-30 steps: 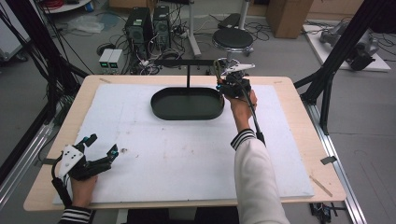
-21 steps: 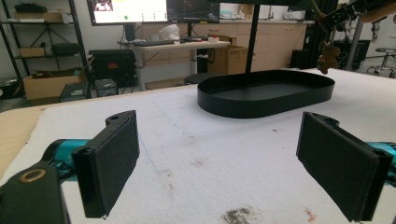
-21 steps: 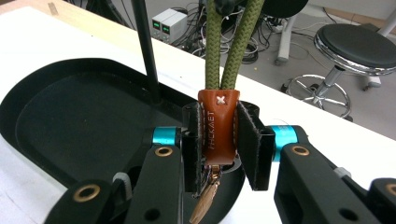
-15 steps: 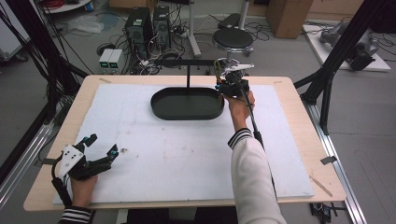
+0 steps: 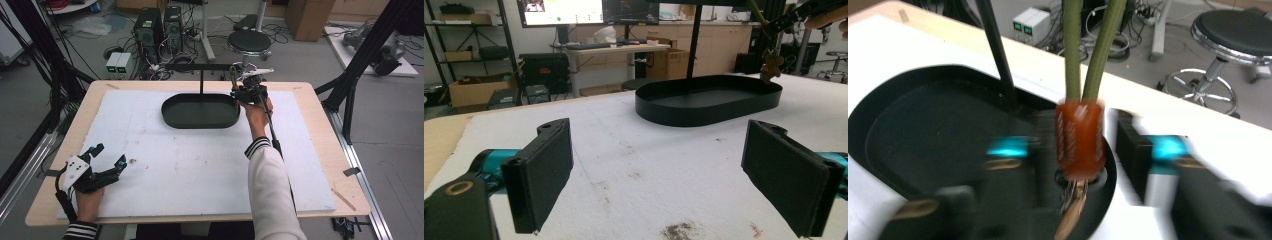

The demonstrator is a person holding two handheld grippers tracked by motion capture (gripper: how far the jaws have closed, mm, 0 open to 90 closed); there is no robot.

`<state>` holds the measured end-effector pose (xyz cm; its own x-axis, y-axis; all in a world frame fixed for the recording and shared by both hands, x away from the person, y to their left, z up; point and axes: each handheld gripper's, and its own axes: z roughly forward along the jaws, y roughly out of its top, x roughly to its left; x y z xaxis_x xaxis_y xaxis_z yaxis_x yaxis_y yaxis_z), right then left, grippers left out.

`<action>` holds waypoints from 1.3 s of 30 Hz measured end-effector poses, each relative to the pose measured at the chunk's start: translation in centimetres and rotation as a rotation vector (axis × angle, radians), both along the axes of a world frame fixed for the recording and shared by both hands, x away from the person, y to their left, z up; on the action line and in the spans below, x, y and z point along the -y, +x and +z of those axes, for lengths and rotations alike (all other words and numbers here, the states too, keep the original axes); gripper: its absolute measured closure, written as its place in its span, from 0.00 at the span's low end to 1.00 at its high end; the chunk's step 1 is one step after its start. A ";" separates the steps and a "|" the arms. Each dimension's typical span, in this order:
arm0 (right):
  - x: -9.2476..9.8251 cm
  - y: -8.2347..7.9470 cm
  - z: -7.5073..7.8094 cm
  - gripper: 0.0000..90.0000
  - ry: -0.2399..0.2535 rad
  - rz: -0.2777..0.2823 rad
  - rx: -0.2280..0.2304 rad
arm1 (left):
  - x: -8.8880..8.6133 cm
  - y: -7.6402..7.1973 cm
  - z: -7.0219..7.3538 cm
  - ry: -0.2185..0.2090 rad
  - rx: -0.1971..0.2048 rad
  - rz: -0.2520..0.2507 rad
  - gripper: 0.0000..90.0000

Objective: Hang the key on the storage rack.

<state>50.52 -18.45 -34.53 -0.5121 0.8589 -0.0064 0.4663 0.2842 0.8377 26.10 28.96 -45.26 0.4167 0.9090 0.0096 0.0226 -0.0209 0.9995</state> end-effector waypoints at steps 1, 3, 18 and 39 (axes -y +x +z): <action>-0.1 0.1 -0.1 0.34 -0.003 -0.015 0.009 | 0.0 0.0 0.0 -0.001 0.000 0.000 0.15; -0.1 0.0 0.0 0.13 -0.028 -0.021 0.009 | 0.0 0.0 0.0 -0.003 0.002 -0.001 0.15; 4.8 -7.1 1.9 0.00 0.125 0.188 0.194 | -0.1 -0.1 -0.1 -0.018 0.014 -0.003 0.15; 12.7 -20.4 -7.6 0.00 0.284 0.125 0.469 | -0.1 -0.1 0.0 -0.015 0.009 -0.001 0.15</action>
